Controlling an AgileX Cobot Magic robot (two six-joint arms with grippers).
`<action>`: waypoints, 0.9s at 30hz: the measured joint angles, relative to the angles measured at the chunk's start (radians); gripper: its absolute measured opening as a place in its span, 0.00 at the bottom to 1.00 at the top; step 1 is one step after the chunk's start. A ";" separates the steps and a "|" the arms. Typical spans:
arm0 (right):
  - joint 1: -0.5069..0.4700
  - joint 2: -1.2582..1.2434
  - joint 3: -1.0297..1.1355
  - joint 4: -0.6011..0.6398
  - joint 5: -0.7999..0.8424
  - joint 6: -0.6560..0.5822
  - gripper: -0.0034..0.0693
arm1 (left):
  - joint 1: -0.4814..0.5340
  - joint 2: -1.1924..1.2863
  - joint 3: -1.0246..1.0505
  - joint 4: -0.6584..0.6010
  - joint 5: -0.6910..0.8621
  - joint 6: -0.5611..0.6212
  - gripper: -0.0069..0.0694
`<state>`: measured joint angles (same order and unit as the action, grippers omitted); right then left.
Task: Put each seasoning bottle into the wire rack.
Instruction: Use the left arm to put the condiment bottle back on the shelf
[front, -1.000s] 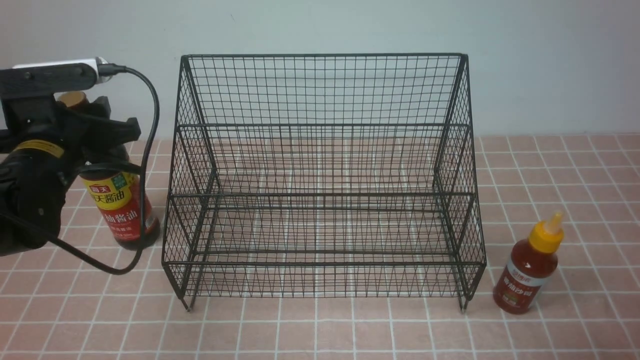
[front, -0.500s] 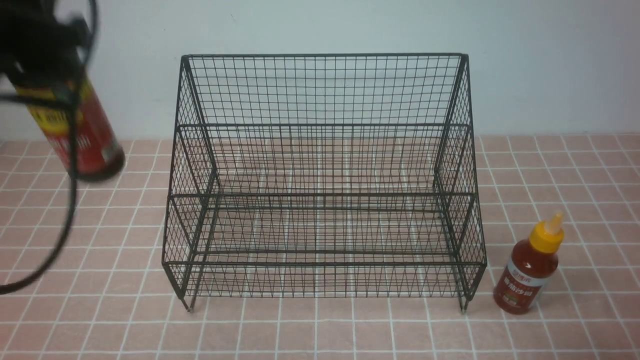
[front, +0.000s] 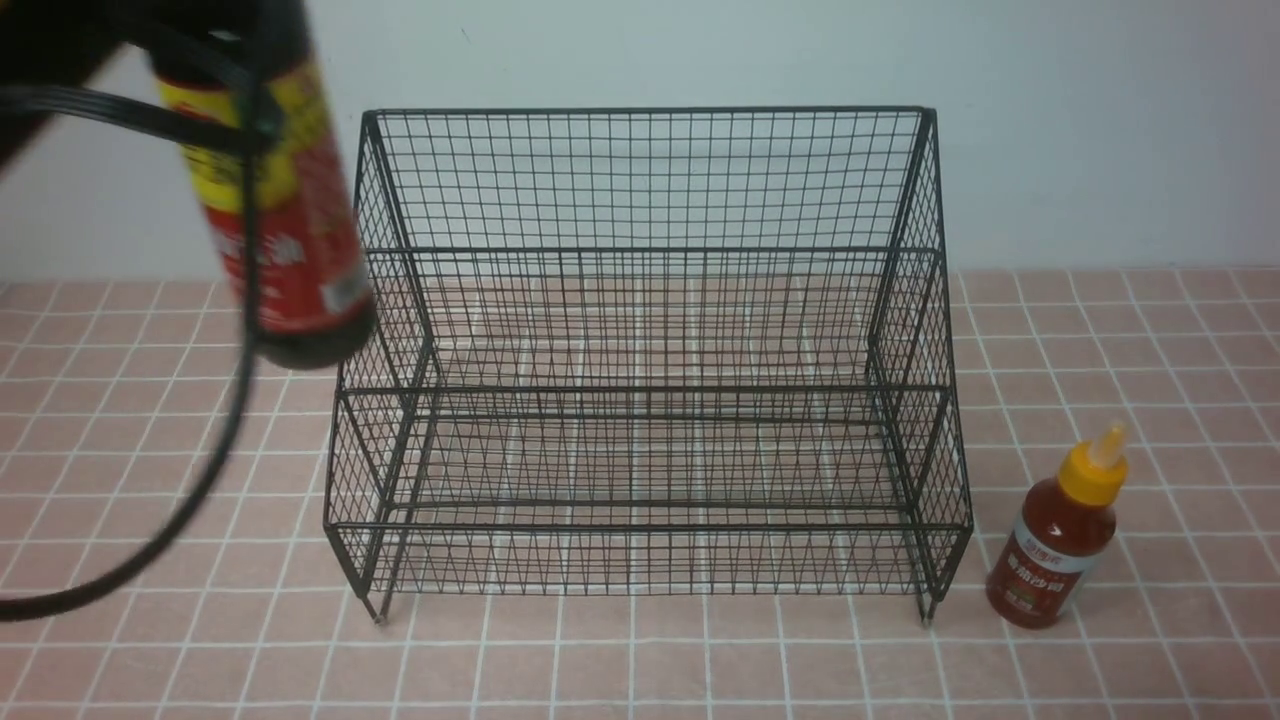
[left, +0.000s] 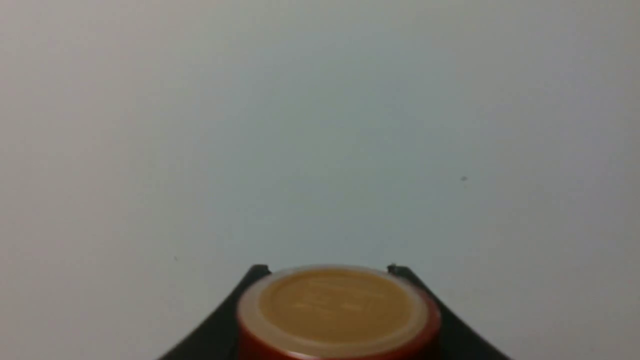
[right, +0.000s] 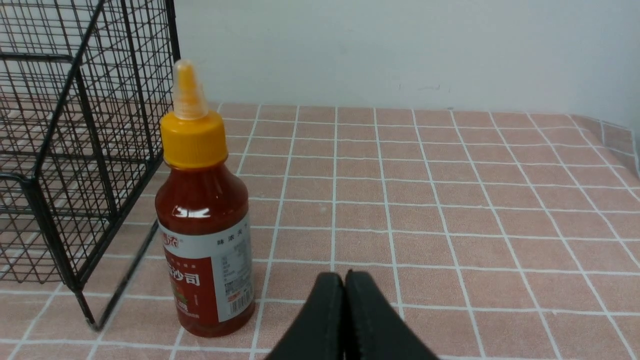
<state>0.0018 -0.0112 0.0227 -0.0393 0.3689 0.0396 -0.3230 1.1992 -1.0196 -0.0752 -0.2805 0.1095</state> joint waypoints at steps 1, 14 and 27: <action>0.000 0.000 0.000 0.000 0.000 0.000 0.03 | -0.008 0.026 0.000 -0.001 -0.008 0.000 0.43; 0.000 0.000 0.000 0.000 0.000 0.000 0.03 | -0.025 0.163 -0.002 -0.056 -0.063 -0.003 0.43; 0.000 0.000 0.000 0.000 0.000 0.000 0.03 | -0.025 0.187 -0.023 -0.091 -0.042 -0.001 0.43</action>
<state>0.0018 -0.0112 0.0227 -0.0393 0.3689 0.0396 -0.3481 1.3865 -1.0421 -0.1660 -0.3225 0.1086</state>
